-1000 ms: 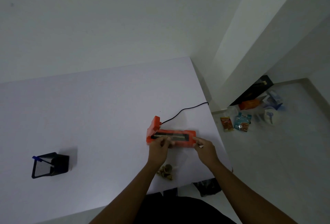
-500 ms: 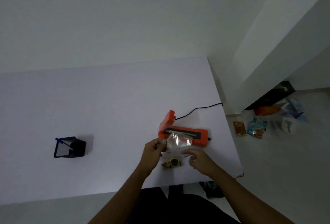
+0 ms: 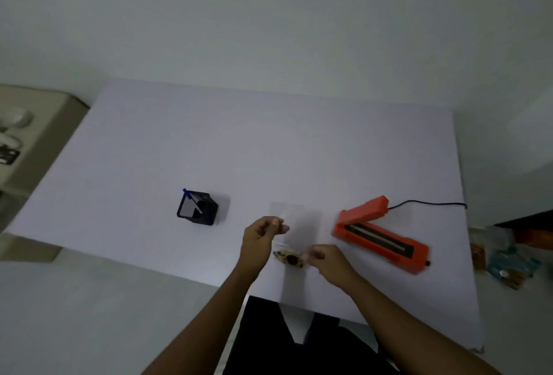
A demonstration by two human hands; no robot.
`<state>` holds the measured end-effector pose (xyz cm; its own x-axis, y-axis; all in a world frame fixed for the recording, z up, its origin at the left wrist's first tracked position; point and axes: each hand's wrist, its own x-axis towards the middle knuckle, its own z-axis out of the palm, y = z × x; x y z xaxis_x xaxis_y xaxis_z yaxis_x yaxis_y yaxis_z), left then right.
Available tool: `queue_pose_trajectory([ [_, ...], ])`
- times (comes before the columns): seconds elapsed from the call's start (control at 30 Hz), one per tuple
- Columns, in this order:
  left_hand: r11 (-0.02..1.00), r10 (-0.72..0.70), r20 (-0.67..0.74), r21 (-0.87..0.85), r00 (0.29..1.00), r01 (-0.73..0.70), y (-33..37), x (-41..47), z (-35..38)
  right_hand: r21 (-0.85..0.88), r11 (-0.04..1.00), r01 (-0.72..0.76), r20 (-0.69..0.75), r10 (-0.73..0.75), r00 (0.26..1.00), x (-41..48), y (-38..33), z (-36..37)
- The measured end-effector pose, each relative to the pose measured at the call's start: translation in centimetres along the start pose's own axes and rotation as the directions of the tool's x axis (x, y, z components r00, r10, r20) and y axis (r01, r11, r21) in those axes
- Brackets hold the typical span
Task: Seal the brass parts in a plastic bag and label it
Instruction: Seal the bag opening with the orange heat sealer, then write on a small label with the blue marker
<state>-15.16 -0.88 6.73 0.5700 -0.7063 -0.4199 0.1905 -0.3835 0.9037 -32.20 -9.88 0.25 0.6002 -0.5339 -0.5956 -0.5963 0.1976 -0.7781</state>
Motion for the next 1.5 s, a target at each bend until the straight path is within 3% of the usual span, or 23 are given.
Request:
queue_pose_trajectory([
  [0.2, 1.0, -0.014, -0.028, 0.025, 1.0, 0.015, 1.7, 5.8, -3.3, 0.06, 0.998, -0.036, -0.072, 0.041, 0.997, 4.4, -3.8, 2.5],
  [0.5, 0.99, -0.035, 0.094, 0.142, 0.995, 0.022, 3.5, 16.2, -4.8, 0.17, 0.978, -0.123, -0.284, 0.168, 0.944, 10.9, -7.1, 3.1],
  [0.77, 0.885, -0.325, 0.081, 0.376, 0.942, 0.273, -1.2, 17.4, -6.6, 0.343, 0.918, -0.2, -0.393, 0.334, 0.857, 13.1, -6.7, 4.4],
  [0.97, 0.82, -0.37, 0.198, 0.529, 0.908, 0.219, -3.7, 15.3, -7.6, 0.303, 0.919, -0.252, -0.45, 0.372, 0.812, 13.2, -4.3, 6.6],
  [1.13, 0.776, -0.374, 0.186, 0.6, 0.909, 0.197, -4.4, 13.6, -7.3, 0.26, 0.93, -0.259, -0.405, 0.348, 0.845, 12.4, -3.2, 7.1],
  [1.4, 0.77, -0.346, 0.126, 0.604, 0.93, 0.205, -4.3, 11.2, -7.9, 0.39, 0.888, -0.243, -0.252, 0.357, 0.899, 9.7, -3.6, 7.4],
  [1.5, 0.794, -0.33, 0.103, 0.568, 0.938, 0.217, -3.7, 10.3, -8.6, 0.379, 0.902, -0.205, -0.337, 0.341, 0.878, 8.9, -3.9, 7.5],
])
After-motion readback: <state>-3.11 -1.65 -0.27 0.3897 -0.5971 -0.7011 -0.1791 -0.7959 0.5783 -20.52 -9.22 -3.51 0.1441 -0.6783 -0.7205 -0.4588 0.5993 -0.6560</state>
